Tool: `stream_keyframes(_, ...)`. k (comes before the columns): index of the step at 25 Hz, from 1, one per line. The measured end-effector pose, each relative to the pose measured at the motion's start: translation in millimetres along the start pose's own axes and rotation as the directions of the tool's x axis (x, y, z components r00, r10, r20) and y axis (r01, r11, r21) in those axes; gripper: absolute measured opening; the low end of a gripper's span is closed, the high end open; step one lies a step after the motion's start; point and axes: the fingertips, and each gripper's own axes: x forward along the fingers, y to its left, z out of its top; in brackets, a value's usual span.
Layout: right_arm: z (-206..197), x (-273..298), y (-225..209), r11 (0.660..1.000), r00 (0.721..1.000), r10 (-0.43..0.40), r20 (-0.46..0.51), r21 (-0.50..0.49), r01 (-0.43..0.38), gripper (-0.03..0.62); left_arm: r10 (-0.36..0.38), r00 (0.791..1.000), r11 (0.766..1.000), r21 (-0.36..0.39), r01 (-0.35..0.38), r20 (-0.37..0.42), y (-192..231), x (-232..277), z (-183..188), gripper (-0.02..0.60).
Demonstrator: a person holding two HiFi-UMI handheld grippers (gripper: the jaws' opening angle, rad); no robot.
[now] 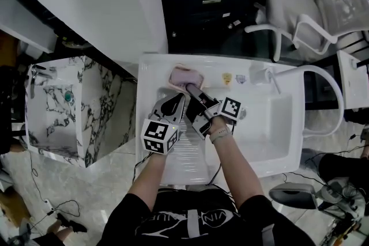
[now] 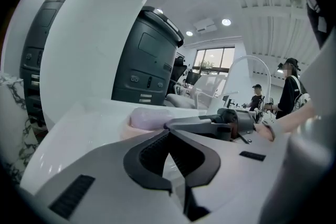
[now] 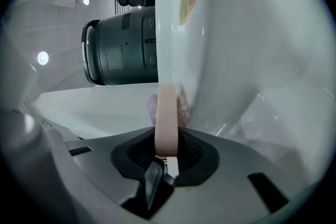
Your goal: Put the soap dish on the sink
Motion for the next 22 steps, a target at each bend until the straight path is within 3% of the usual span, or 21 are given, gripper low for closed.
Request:
stream_keyframes(7, 12, -4, -2, 1.000, 1.000, -0.005, 0.006, 0.006, 0.005, 0.087, -0.016, 0.996, 0.999, -0.039, 0.013, -0.087, -8, 20, -16, 0.012)
stream_keyframes(15, 9, -3, 3, 1.000, 1.000, 0.001, -0.016, 0.000, -0.001, 0.091, -0.027, 0.997, 0.998, -0.061, 0.023, -0.071, -8, 26, -13, 0.012)
stream_keyframes(22, 9, -4, 8, 0.999, 0.999, 0.030, -0.027, -0.024, -0.031, 0.144, -0.032, 0.997, 0.998, -0.064, 0.027, -0.071, -9, 27, -12, 0.012)
